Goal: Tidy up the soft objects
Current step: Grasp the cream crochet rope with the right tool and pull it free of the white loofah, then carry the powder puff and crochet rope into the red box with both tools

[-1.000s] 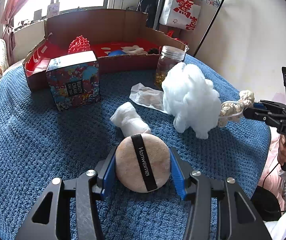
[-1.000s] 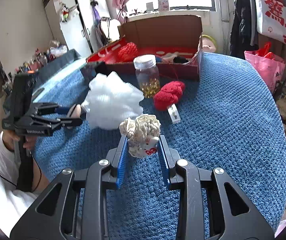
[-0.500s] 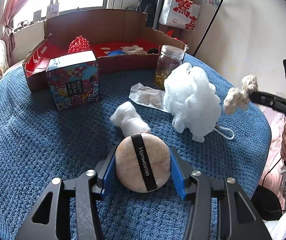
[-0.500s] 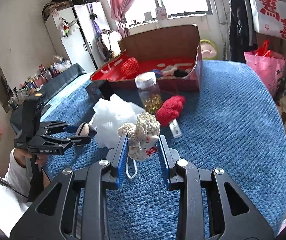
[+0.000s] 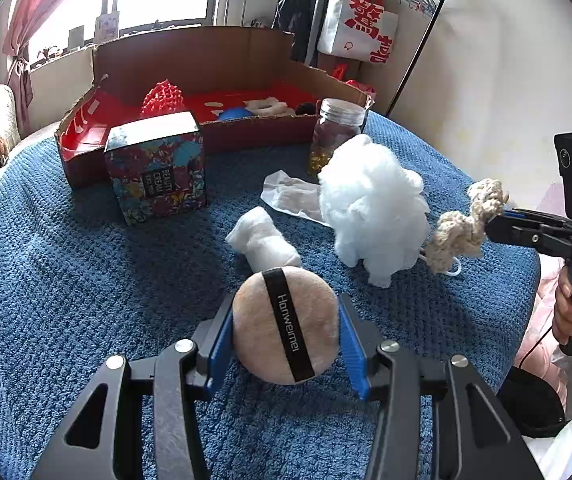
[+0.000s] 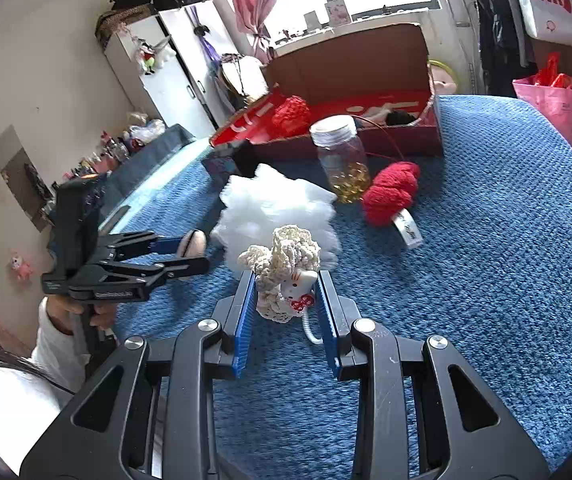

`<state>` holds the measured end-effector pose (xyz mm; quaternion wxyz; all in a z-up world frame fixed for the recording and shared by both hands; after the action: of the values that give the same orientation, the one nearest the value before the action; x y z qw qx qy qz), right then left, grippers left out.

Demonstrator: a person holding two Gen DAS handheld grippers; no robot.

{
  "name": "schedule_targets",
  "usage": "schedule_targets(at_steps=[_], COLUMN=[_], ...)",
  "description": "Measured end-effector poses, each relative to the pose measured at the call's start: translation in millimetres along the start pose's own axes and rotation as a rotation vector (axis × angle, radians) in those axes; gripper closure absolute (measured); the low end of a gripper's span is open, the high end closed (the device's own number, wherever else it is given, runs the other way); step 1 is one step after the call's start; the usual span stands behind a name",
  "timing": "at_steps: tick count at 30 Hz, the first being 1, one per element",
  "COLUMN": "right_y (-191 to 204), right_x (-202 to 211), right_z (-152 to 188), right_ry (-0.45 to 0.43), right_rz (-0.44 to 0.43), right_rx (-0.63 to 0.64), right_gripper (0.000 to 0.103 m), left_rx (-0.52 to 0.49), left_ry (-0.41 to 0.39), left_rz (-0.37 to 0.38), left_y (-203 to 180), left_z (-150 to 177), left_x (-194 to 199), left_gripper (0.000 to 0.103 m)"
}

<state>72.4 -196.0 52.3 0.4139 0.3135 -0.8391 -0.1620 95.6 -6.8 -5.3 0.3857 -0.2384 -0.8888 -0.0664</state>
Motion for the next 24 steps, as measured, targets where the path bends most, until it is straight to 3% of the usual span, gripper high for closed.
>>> schedule_targets(at_steps=[7, 13, 24], right_y=[17, 37, 59], right_x=[9, -5, -47], right_z=[-8, -27, -93], right_ry=[-0.017, -0.011, -0.022], right_rz=[-0.056, -0.052, 0.162], right_rx=[0.012, 0.068, 0.266], right_gripper=[0.075, 0.075, 0.075], left_rx=[0.010, 0.053, 0.070], left_ry=[-0.006, 0.008, 0.083], left_rz=[-0.028, -0.106, -0.202], left_y=[8, 44, 127], left_z=[1, -1, -22], left_x=[9, 23, 18], left_gripper=[0.053, 0.053, 0.053])
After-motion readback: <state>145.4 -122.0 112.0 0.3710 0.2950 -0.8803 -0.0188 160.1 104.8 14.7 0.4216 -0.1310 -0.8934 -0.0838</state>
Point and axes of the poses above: each gripper's, at about its wrist camera, not at the fingertips, and x roughly against the way its jaws point, y to its left, z to its underside, the point moved 7 cm from there along -x, roughly the way its jaws point, and after that the axes turned 6 degrees about -x, right-handed, at the moved point
